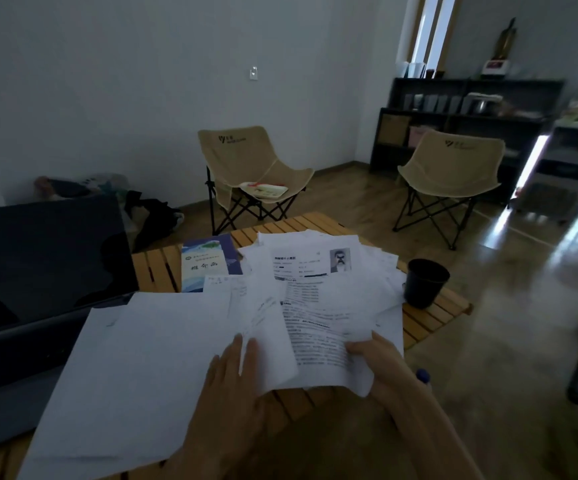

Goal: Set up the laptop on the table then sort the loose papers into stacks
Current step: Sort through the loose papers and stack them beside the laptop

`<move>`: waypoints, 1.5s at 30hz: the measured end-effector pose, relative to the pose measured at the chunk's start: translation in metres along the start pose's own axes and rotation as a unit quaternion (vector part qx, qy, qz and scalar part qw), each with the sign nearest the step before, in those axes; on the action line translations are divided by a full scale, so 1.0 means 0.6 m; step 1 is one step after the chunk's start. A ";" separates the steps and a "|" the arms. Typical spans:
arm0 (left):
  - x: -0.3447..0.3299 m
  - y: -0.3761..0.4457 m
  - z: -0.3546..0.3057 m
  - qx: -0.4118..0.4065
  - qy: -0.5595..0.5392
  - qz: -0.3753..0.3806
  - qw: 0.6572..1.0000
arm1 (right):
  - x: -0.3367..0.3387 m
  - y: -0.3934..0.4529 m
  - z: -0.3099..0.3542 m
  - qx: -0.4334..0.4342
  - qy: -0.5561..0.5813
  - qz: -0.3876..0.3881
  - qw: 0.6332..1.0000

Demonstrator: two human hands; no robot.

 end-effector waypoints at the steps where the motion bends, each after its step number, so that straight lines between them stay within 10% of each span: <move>1: -0.006 0.000 0.003 0.021 -0.050 0.020 0.998 | -0.002 -0.001 0.000 -0.001 -0.016 0.001 1.000; 6: 0.067 -0.003 -0.005 0.130 -0.398 -0.086 0.904 | 0.024 -0.008 0.012 0.033 -0.126 -0.085 0.988; 11: 0.219 -0.006 0.017 -0.052 -0.185 -0.275 0.942 | 0.024 -0.009 0.020 0.052 -0.070 -0.108 0.990; 18: 0.091 -0.097 0.182 -0.032 0.159 -0.060 0.985 | 0.011 0.060 -0.030 0.033 0.114 -0.017 0.993; 22: 0.037 -0.132 0.209 0.002 0.059 0.134 0.989 | -0.111 -0.011 0.002 0.039 -0.025 0.028 0.999; 31: 0.142 -0.179 0.416 0.334 -0.168 -0.030 0.927 | -0.314 -0.060 -0.039 0.093 -0.332 0.118 0.931; 37: 0.127 -0.153 0.420 0.330 -0.259 0.006 0.908 | -0.377 -0.040 -0.034 0.136 -0.517 0.071 0.842; 45: 0.112 -0.132 0.401 0.311 -0.312 0.004 0.898 | -0.432 -0.030 -0.037 0.116 -0.484 0.086 0.863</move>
Point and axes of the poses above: each hand's wrist, its own y-axis towards the middle knuckle, its own x-axis out of the back of the hand, z = x × y, the point moved 8 cm from there along y, towards the middle knuckle, and after that the axes turned 4 degrees about z, right-handed, at the moved point
